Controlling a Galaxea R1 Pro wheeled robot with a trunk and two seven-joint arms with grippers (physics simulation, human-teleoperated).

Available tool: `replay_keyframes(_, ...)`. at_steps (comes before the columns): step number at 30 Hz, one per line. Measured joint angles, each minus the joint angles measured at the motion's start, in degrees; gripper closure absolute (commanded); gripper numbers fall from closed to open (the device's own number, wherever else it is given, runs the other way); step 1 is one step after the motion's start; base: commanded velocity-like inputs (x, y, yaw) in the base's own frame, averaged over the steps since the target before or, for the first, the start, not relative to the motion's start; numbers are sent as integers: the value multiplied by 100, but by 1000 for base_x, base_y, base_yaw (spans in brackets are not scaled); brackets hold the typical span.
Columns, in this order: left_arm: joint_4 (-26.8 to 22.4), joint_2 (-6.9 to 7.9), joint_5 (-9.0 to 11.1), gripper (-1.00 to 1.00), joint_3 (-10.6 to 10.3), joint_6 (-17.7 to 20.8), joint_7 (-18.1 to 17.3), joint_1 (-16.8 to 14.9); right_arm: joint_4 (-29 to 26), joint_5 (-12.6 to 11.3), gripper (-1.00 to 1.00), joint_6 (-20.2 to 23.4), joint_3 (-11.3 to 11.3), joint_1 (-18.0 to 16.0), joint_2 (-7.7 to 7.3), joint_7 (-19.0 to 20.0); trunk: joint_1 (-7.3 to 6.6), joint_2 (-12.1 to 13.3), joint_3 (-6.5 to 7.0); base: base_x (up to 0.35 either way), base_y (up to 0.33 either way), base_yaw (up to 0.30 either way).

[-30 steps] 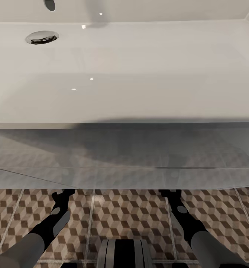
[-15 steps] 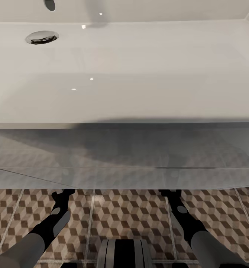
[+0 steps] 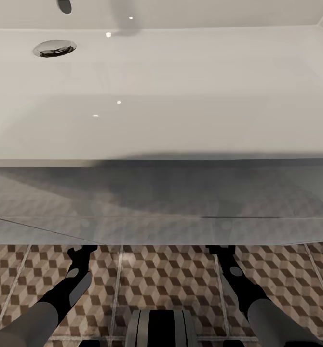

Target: Take the four mousetraps from the cabinet in the bathroom and place them on the bathroom floor. Make sure all four end up on the same floor surface, and ensure that at least two of them are either under or directly next to the same bathroom sink.

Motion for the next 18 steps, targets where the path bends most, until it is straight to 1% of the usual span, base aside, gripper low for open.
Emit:
replay_keyframes(7,-26,6,0,100,0,1,0,0,-1,-6,100,-125,-5,-2,0,0,0,0,0,0,0,0)
replay_keyframes(18,-43,3,1,100,0,1,1,0,-1,-7,100,-152,-5,-85,0,-1,0,0,0,0,0,0)
